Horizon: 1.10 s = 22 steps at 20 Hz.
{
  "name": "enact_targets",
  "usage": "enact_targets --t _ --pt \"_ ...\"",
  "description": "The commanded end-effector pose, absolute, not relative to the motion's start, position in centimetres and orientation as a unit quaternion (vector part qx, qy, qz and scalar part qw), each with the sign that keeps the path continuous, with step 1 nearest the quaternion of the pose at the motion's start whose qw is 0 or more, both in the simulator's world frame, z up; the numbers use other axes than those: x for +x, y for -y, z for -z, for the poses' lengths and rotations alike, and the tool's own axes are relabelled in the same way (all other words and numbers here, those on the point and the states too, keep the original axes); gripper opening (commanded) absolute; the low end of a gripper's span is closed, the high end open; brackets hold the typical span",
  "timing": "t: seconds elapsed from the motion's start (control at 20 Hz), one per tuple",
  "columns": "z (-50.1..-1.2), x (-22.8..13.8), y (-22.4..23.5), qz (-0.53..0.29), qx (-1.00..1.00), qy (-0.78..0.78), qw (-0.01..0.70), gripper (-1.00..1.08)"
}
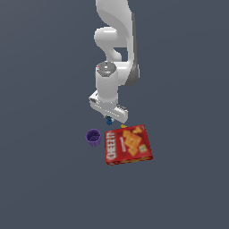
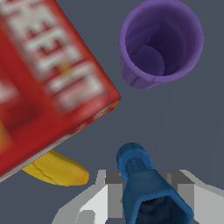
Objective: Pick up a designated object from a clutter of objects.
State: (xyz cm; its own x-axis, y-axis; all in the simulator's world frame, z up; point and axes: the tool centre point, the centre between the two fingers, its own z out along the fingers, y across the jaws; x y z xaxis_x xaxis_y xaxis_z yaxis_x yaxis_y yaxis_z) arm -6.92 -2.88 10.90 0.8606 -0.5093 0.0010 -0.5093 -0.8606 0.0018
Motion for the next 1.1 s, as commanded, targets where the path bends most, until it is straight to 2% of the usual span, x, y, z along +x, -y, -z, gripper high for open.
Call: enact_targets --t 0.0,1.05 --pt "-12.8 -6.0 1.5 -0.001 0.964 0.264 0.002 -1.00" --pt "-29.4 2.6 -11.1 -0.001 0.964 0.264 0.001 -1.00"
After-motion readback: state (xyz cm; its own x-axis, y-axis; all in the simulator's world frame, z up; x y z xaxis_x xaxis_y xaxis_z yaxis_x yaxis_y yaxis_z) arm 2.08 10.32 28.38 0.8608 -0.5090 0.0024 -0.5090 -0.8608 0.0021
